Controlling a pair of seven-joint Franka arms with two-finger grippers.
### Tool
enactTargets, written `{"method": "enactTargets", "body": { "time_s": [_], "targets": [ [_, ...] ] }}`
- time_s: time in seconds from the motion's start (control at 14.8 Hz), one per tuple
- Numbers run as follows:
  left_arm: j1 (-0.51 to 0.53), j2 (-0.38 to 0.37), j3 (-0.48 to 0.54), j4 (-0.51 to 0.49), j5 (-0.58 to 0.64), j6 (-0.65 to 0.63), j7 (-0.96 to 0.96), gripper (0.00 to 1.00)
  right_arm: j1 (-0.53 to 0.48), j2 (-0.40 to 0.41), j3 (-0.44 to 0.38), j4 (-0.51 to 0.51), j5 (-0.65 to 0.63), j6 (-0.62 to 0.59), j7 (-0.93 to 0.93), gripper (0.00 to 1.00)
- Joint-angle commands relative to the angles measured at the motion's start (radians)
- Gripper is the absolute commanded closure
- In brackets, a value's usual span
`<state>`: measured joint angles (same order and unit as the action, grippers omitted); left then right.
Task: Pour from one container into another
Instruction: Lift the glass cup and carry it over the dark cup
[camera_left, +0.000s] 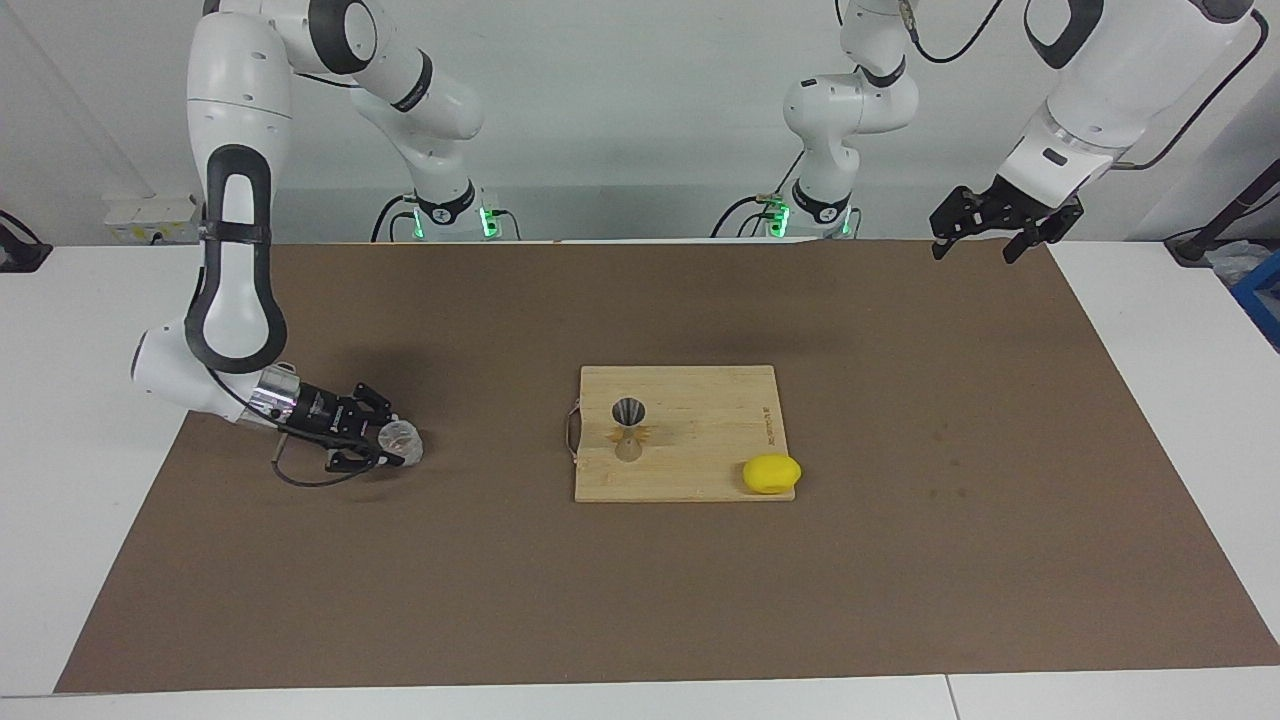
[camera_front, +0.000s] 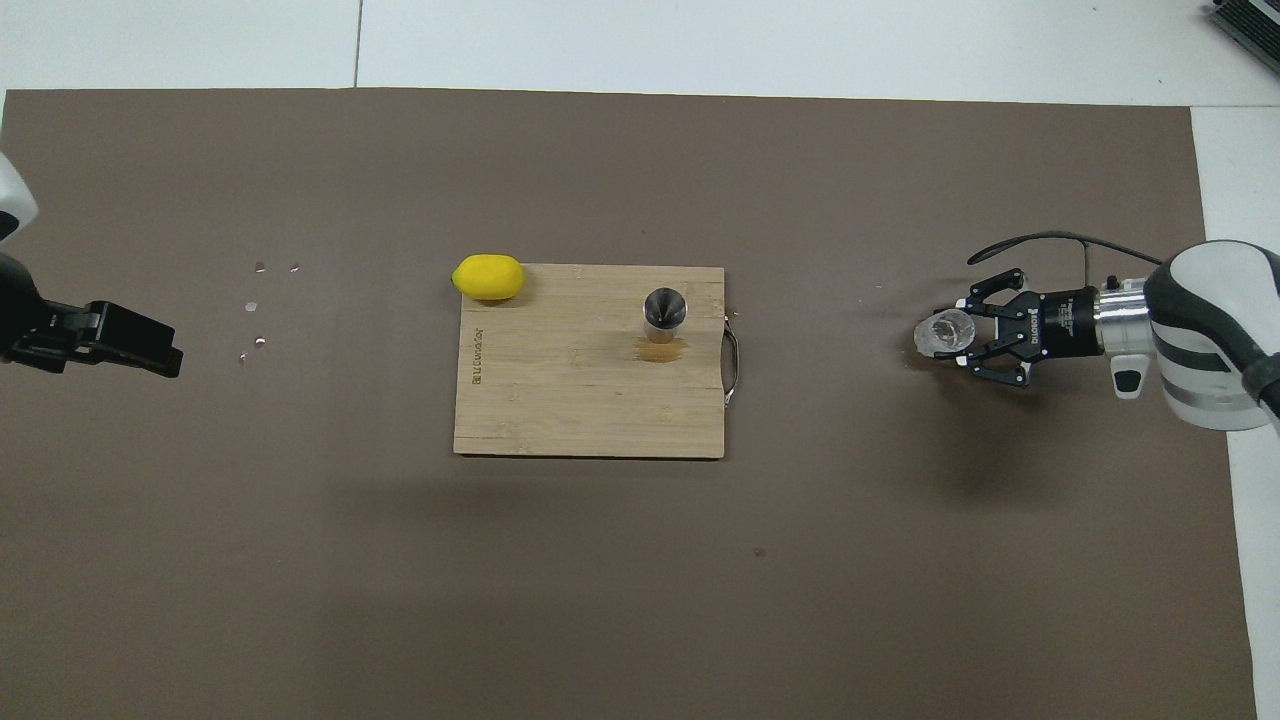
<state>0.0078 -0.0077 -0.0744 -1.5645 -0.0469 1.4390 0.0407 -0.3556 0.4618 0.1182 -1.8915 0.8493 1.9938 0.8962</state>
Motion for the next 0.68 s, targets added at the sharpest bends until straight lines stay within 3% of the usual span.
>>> {"method": "enactTargets", "body": {
  "time_s": [0.0, 0.41, 0.61],
  "targets": [
    [0.000, -0.020, 0.001, -0.025, 0.019, 0.015, 0.004, 0.00, 0.035, -0.063, 0.011, -0.020, 0.031, 0.026, 0.070, 1.00],
    [0.020, -0.020, -0.001, -0.026, 0.016, 0.017, 0.002, 0.00, 0.220, -0.123, 0.005, 0.025, 0.010, 0.118, 0.344, 1.00],
    [-0.005, -0.020, 0.001, -0.028, 0.016, 0.018, 0.005, 0.00, 0.315, -0.117, 0.006, 0.098, -0.086, 0.167, 0.554, 1.00]
  ]
}}
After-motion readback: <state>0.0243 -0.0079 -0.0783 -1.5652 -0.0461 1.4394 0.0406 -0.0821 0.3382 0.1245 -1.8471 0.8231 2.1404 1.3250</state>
